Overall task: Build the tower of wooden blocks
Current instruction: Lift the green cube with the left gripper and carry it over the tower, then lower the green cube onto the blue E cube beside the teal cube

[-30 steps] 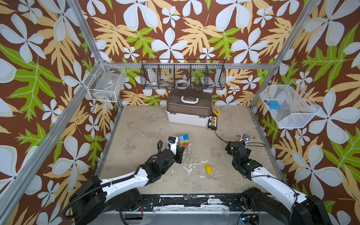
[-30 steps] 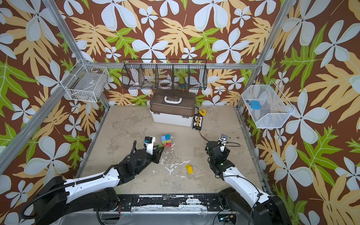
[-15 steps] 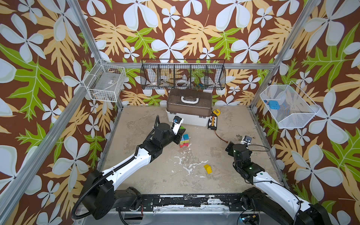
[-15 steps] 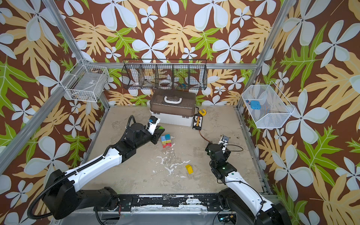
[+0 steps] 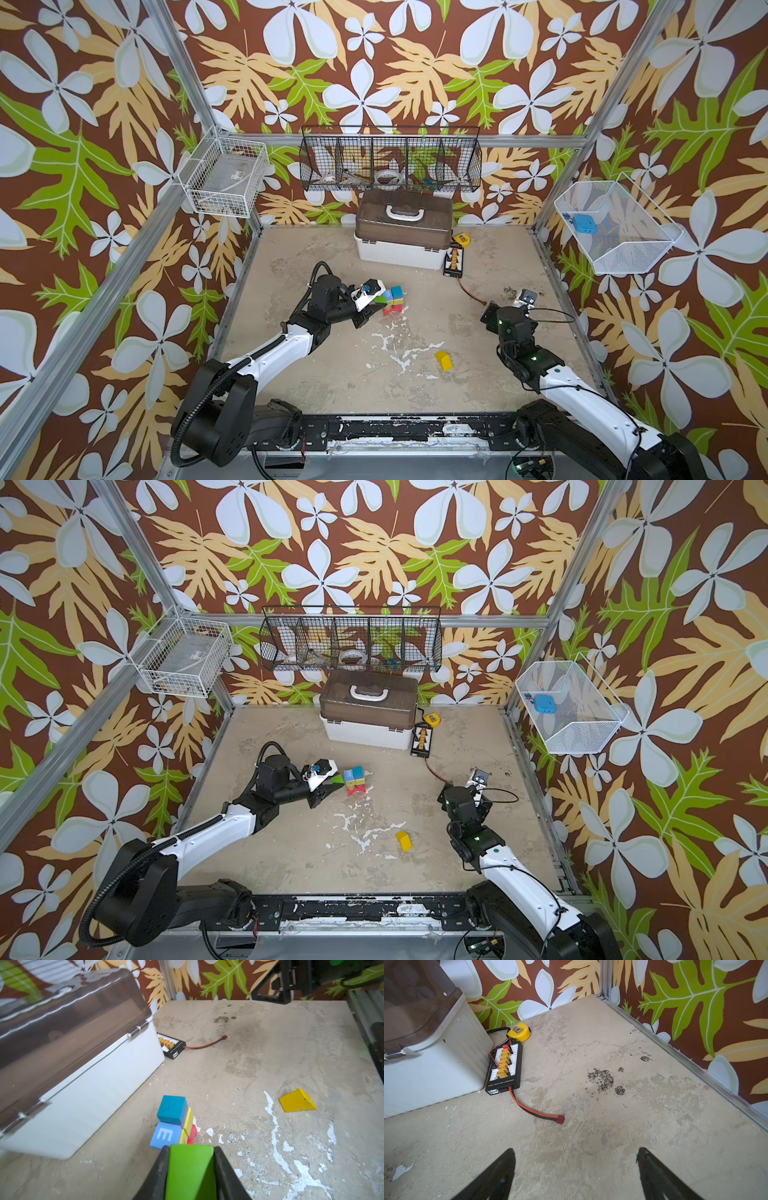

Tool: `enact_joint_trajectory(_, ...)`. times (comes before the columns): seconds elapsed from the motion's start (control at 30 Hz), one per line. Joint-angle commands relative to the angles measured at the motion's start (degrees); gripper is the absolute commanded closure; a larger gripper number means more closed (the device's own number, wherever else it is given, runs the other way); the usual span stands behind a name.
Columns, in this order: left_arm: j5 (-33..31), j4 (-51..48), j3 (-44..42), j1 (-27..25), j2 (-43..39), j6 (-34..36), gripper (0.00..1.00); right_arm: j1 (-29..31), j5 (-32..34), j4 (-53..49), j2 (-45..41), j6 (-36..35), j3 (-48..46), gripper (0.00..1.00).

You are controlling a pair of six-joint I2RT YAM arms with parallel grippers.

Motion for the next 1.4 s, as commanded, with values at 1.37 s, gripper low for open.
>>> enact_joint_trajectory(1.37,5.71,-13.35,18.43,2.44,19.52,5.59,1.0,0.04,0.42,0.96,0.08,-0.35,-0.08,0.08)
